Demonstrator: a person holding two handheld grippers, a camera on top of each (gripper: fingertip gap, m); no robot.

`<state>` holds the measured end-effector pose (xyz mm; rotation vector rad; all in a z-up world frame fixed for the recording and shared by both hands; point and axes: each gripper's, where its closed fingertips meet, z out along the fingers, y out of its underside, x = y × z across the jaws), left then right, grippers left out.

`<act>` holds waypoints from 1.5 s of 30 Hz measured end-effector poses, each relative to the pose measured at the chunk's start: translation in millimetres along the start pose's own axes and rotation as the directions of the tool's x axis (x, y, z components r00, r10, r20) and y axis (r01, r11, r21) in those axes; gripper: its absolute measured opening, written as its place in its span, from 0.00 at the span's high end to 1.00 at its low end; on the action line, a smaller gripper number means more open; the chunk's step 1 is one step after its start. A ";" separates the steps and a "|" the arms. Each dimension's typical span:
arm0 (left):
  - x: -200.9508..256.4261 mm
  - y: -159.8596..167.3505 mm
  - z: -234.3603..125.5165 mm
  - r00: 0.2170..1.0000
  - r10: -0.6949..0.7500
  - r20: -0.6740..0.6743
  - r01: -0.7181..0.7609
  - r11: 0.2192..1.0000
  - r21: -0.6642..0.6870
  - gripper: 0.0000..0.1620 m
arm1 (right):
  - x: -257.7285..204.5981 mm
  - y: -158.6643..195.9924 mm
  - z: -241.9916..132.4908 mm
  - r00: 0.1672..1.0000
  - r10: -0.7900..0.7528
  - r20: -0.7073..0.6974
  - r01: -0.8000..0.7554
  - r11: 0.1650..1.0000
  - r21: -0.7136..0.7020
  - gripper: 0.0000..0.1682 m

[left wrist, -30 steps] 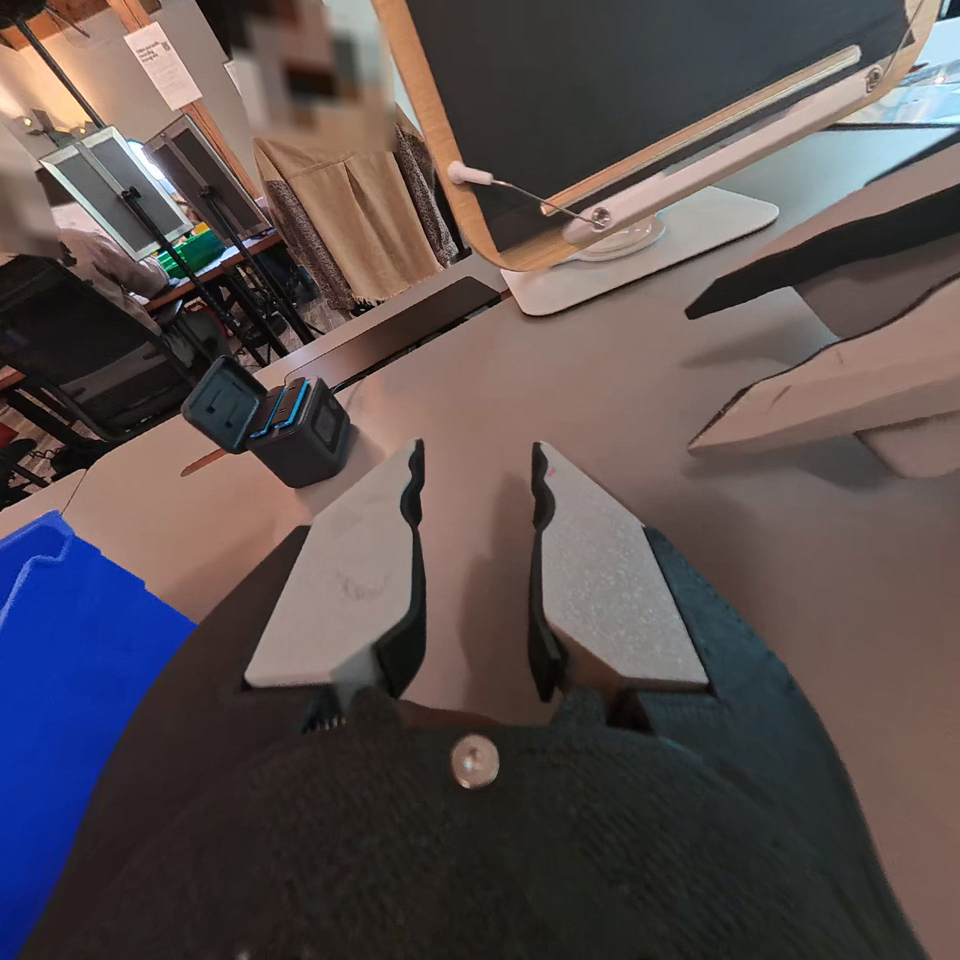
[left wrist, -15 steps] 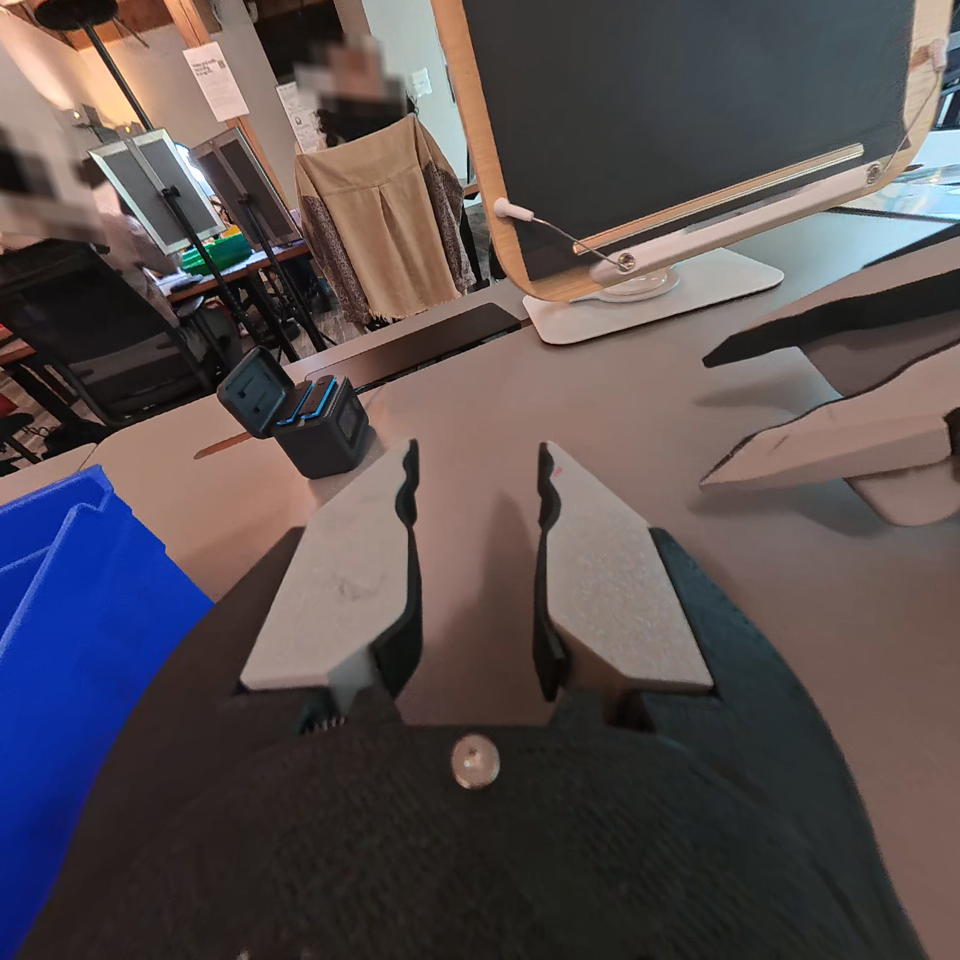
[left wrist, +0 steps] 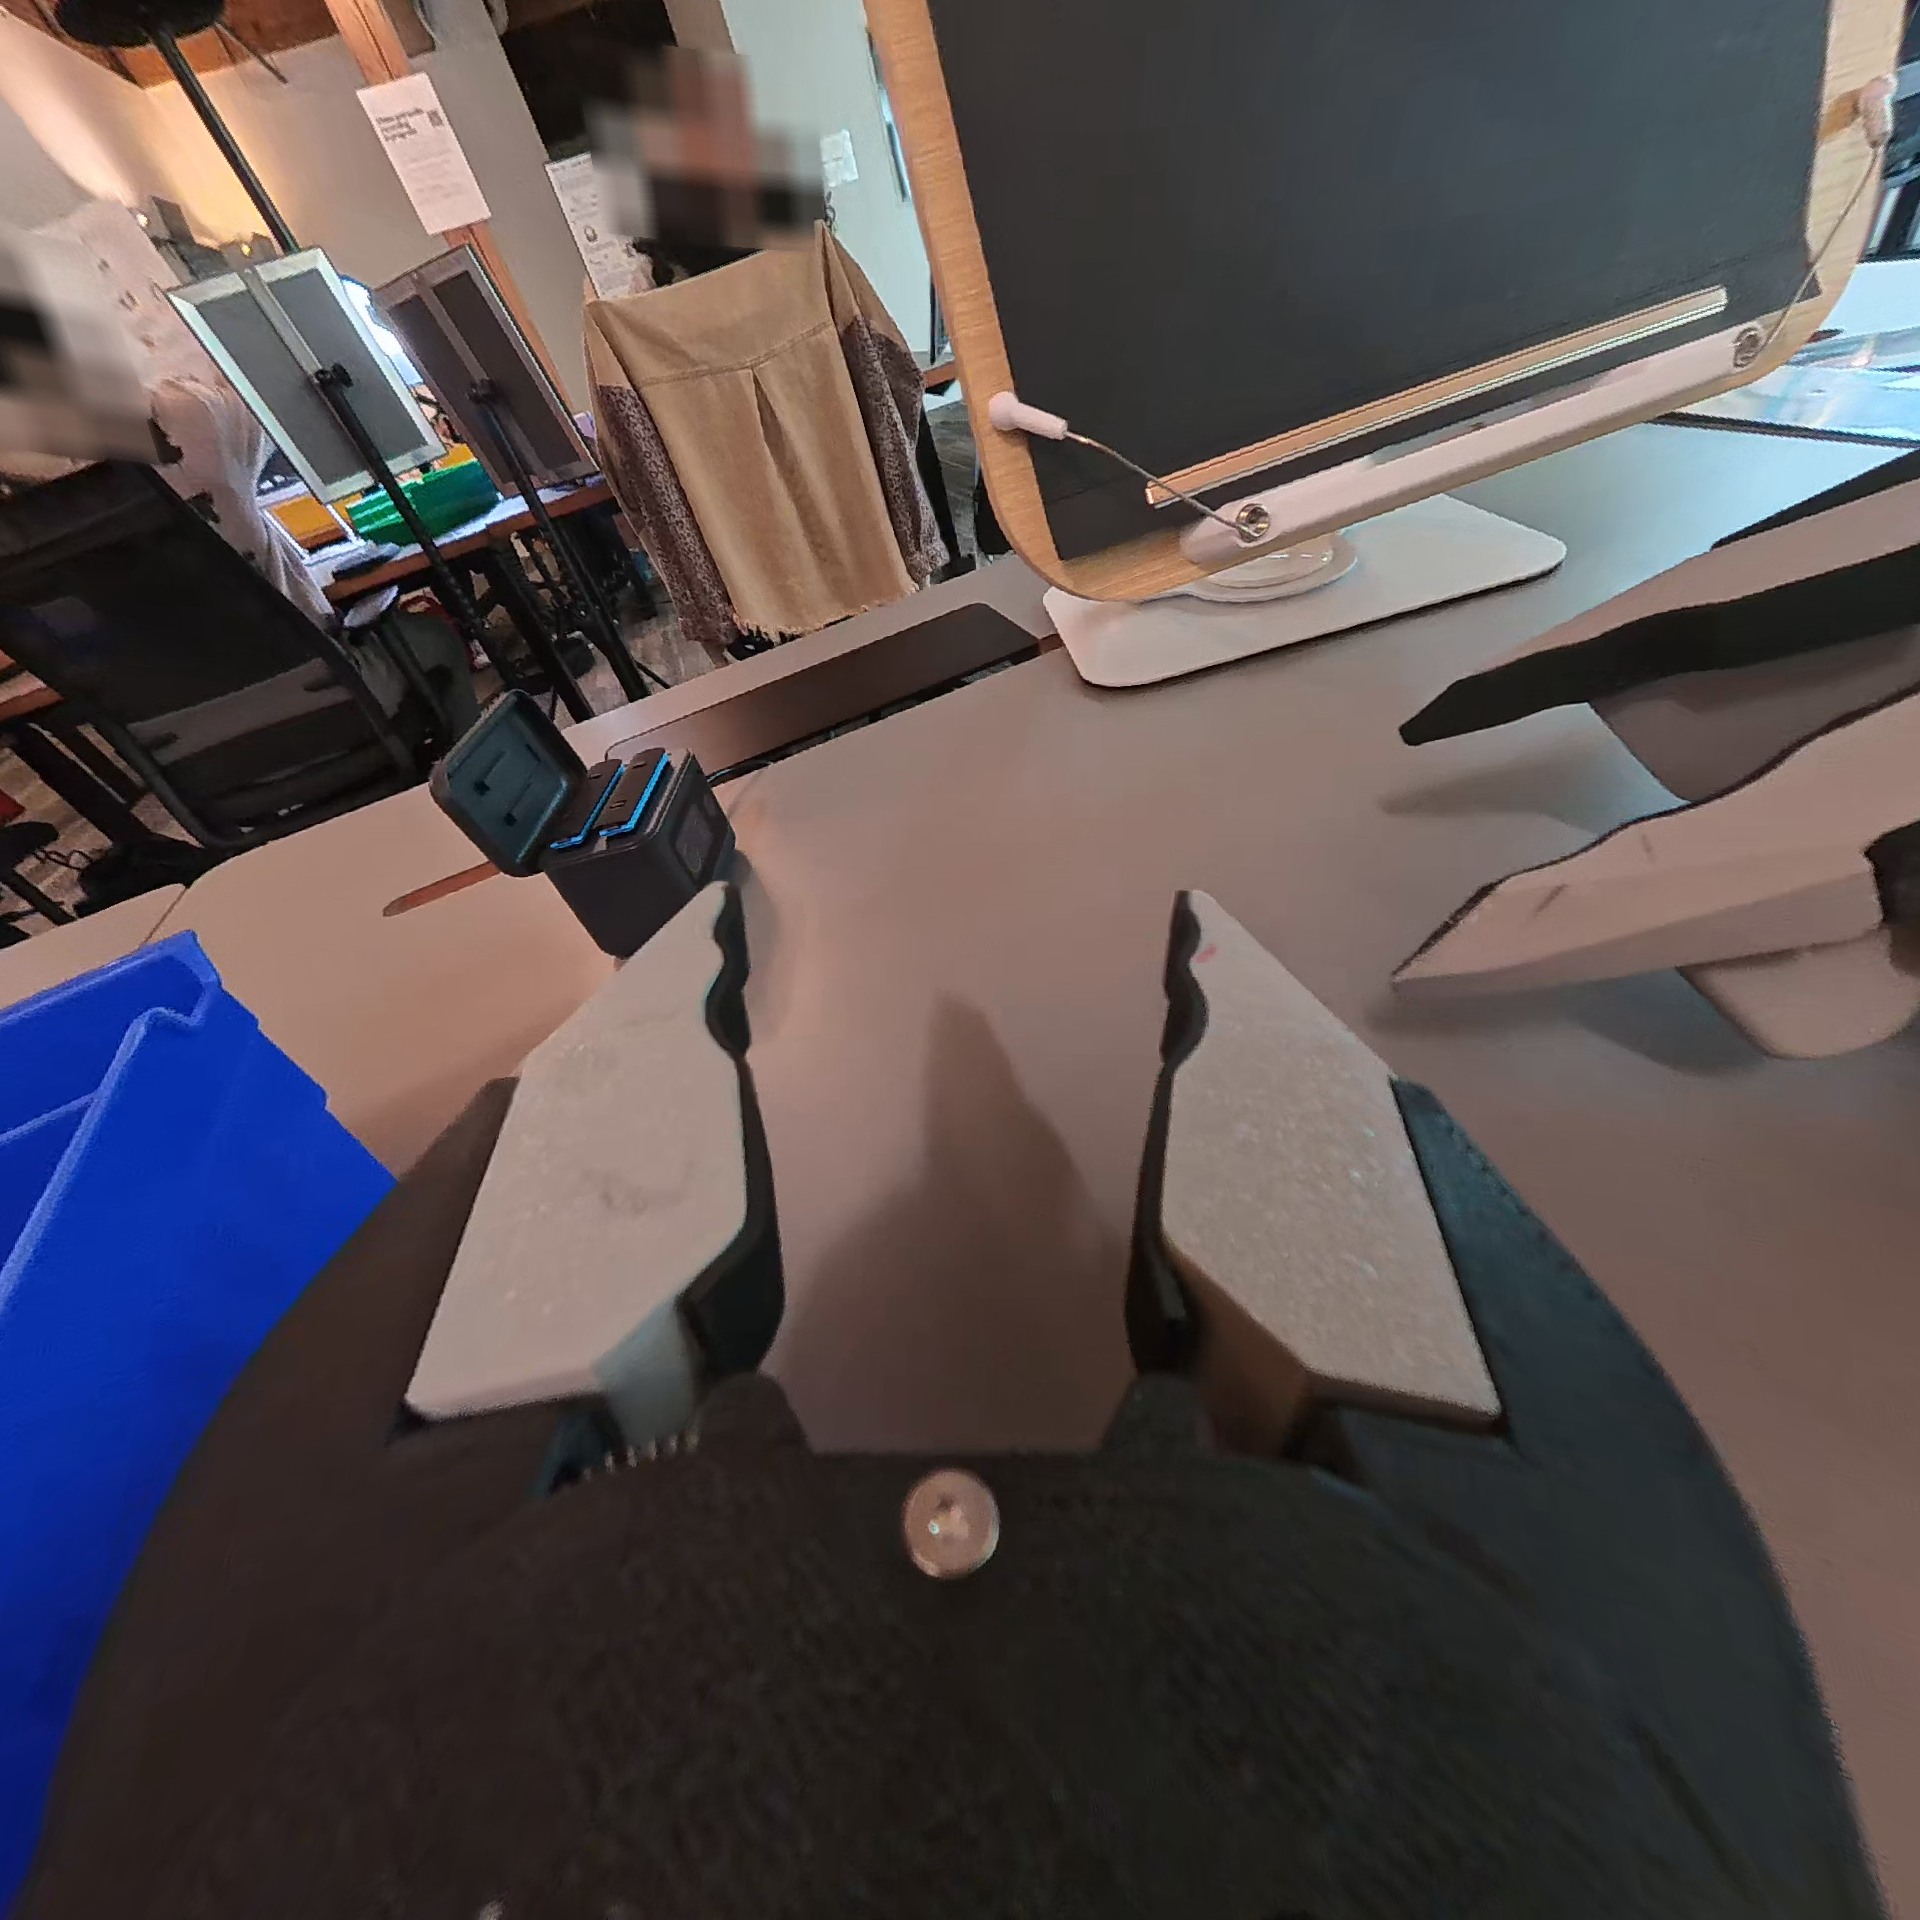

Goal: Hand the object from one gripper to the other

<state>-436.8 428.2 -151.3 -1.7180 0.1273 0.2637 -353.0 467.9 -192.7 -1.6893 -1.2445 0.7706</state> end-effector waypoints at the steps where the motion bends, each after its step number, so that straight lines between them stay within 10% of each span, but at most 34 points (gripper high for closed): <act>1: 0.8 -0.9 -0.5 1.000 0.010 -0.002 -0.010 1.000 0.007 0.54 | 0.2 -0.1 -0.1 1.000 -0.001 -0.001 0.001 1.000 0.002 0.47; 22: 0.1 -6.0 -3.8 0.999 0.040 0.021 -0.041 0.998 0.047 0.68 | -2.6 -1.4 -2.4 1.000 -0.008 -0.006 0.008 1.000 0.016 0.45; 45: 14.7 0.3 -4.6 0.999 0.034 -0.031 -0.035 0.999 -0.011 0.60 | -5.4 -1.4 -5.4 1.000 -0.012 -0.006 0.012 1.000 0.022 0.46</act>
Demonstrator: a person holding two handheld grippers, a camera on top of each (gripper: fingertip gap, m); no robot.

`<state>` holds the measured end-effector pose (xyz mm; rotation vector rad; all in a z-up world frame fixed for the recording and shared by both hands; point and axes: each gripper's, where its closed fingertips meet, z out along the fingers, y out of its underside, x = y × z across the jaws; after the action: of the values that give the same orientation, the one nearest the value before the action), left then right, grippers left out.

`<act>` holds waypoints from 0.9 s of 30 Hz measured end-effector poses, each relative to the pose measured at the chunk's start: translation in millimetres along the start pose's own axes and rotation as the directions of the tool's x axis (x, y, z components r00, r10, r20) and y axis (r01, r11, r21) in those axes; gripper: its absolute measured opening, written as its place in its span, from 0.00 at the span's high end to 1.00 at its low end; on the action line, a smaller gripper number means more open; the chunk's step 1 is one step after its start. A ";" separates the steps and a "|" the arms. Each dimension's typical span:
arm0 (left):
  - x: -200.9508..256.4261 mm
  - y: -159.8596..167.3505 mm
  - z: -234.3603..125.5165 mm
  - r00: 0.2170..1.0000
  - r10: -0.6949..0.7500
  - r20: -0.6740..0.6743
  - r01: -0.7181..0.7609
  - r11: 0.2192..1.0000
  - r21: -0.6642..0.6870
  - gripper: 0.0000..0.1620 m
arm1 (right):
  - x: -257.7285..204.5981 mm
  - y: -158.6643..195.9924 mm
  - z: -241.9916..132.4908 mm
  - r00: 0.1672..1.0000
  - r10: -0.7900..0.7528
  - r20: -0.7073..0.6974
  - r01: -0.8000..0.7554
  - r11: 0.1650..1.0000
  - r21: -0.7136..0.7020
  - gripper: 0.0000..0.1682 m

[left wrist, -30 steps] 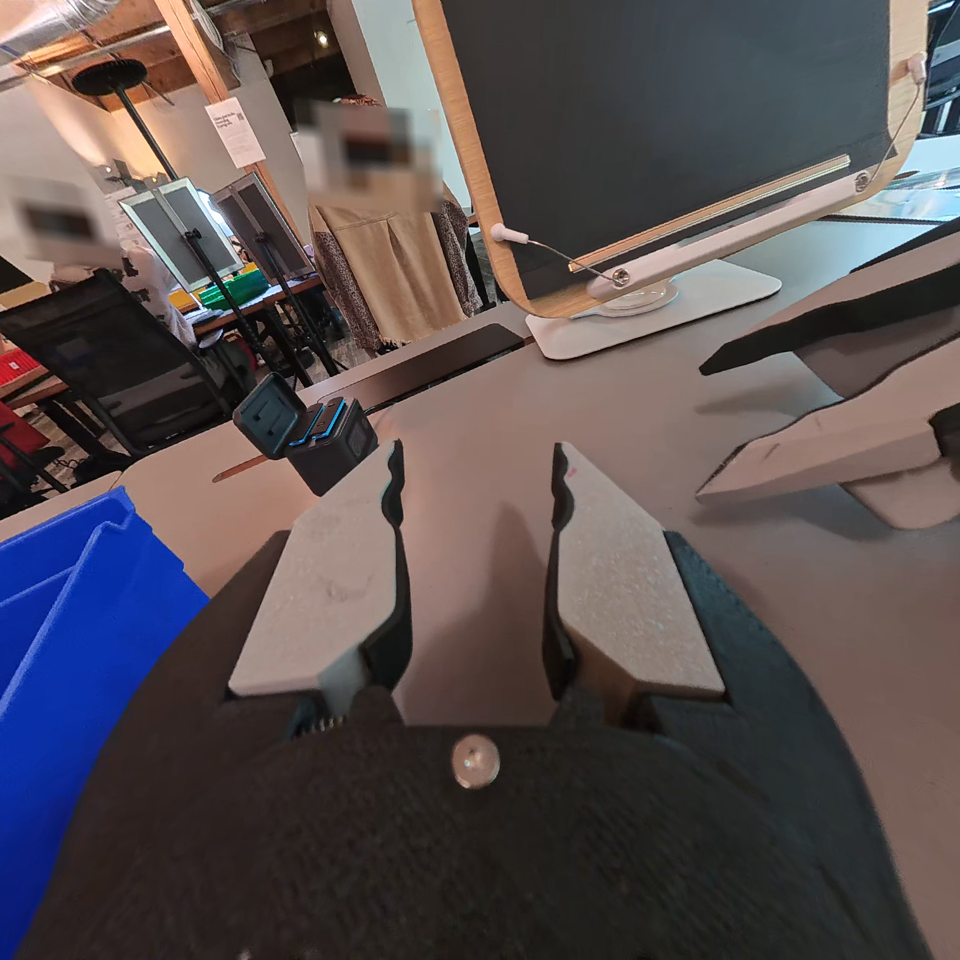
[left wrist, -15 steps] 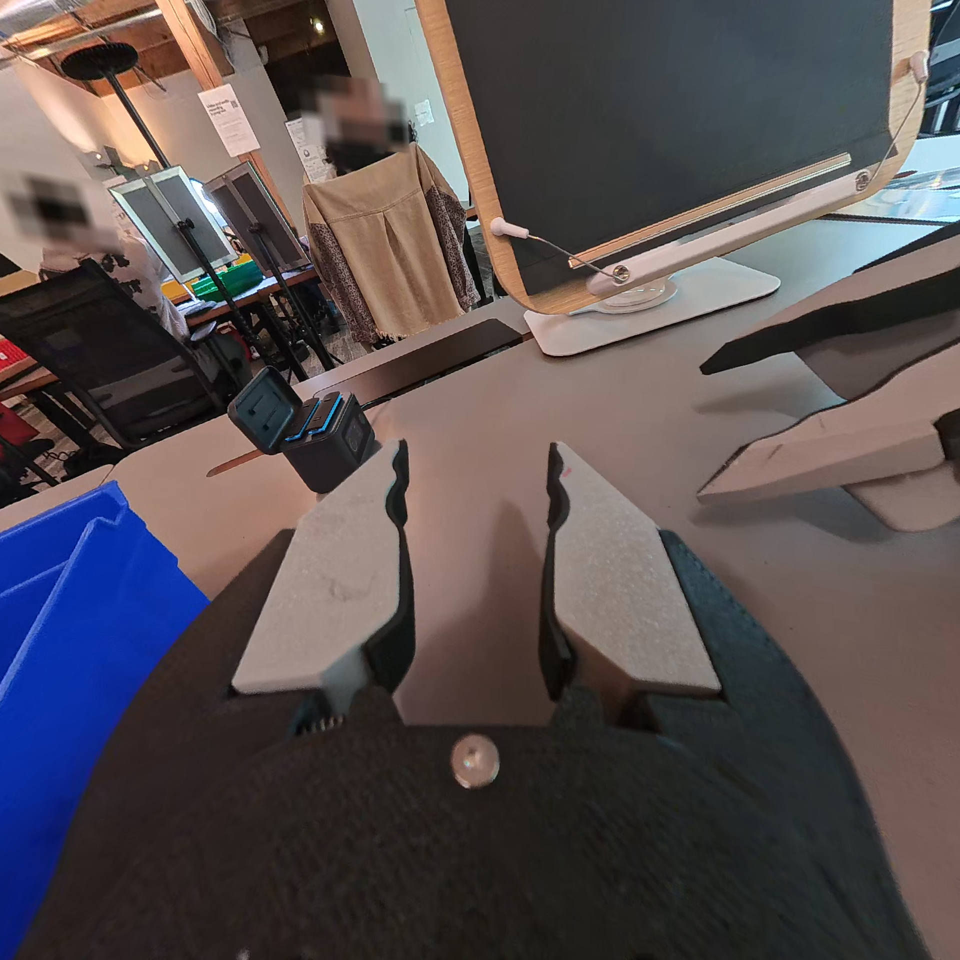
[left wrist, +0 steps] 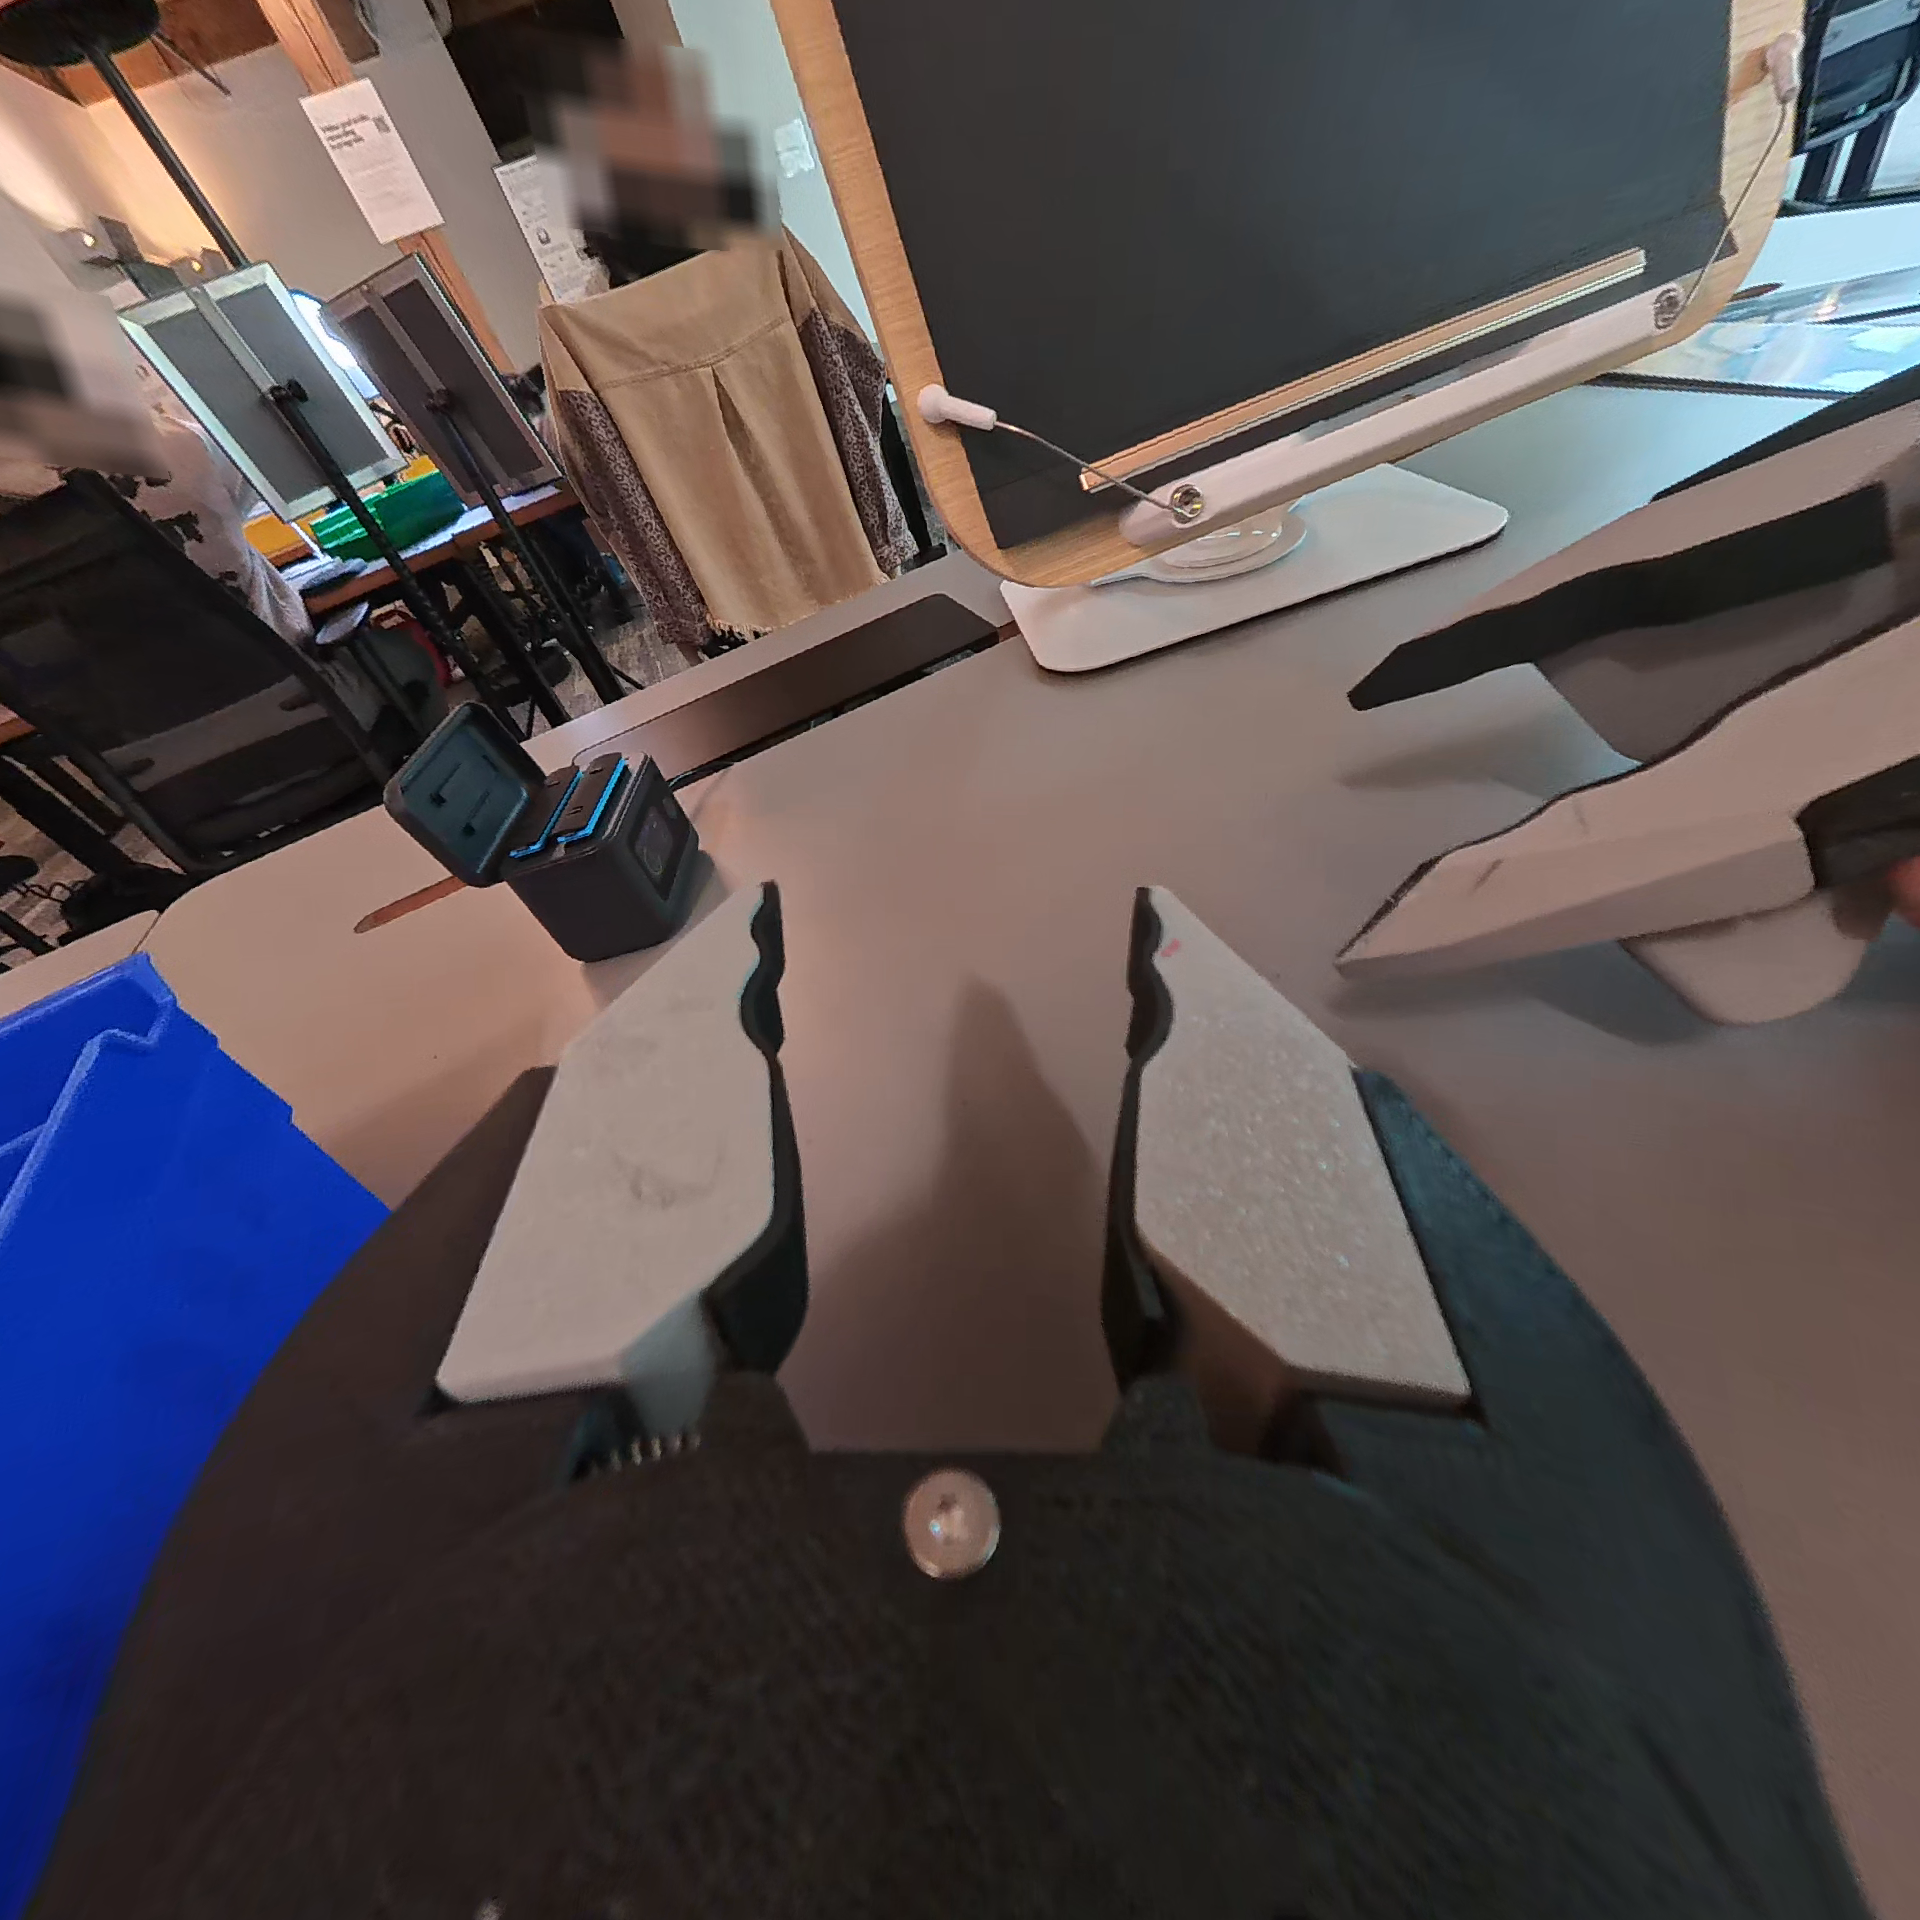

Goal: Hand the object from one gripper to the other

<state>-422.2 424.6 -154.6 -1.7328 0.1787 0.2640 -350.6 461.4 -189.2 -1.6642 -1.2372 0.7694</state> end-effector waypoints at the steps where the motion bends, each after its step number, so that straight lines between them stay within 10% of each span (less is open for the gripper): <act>1: 0.5 -0.3 -0.4 1.000 0.003 0.001 -0.003 1.000 0.002 0.61 | -0.2 0.0 -0.3 1.000 -0.001 0.000 0.001 1.000 0.001 0.45; 17: 49.2 -2.2 -49.4 0.979 0.028 -0.200 -0.059 0.987 -0.149 0.58 | -5.9 0.3 -1.2 1.000 -0.024 0.016 0.024 1.000 -0.001 0.45; 27: -103.9 -86.4 -116.5 0.998 -0.039 -0.040 0.031 0.982 -0.185 0.59 | -5.7 1.5 -0.2 1.000 -0.027 0.012 0.028 1.000 -0.011 0.46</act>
<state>-490.3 322.4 -25.2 -1.9243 0.1594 0.2228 -351.6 455.7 -190.7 -1.6508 -1.2727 0.7580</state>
